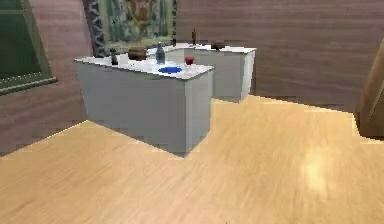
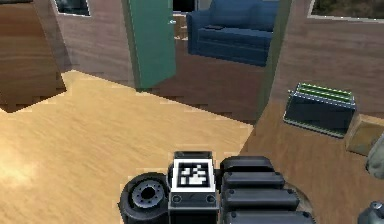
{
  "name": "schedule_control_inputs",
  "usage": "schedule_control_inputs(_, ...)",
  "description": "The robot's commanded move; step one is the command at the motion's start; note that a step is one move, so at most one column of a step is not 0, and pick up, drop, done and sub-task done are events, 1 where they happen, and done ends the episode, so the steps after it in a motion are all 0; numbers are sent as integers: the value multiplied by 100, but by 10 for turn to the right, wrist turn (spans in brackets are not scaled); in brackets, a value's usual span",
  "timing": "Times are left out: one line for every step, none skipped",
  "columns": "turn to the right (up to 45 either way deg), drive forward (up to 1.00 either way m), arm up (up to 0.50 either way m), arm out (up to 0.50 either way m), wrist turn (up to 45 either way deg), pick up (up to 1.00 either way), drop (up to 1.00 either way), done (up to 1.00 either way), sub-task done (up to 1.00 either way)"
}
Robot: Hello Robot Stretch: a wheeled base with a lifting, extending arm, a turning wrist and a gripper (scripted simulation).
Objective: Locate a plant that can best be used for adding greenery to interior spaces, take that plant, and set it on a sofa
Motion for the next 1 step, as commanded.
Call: schedule_control_inputs(450, 0, 0, 0, 0, 0, 0, 0, 0)
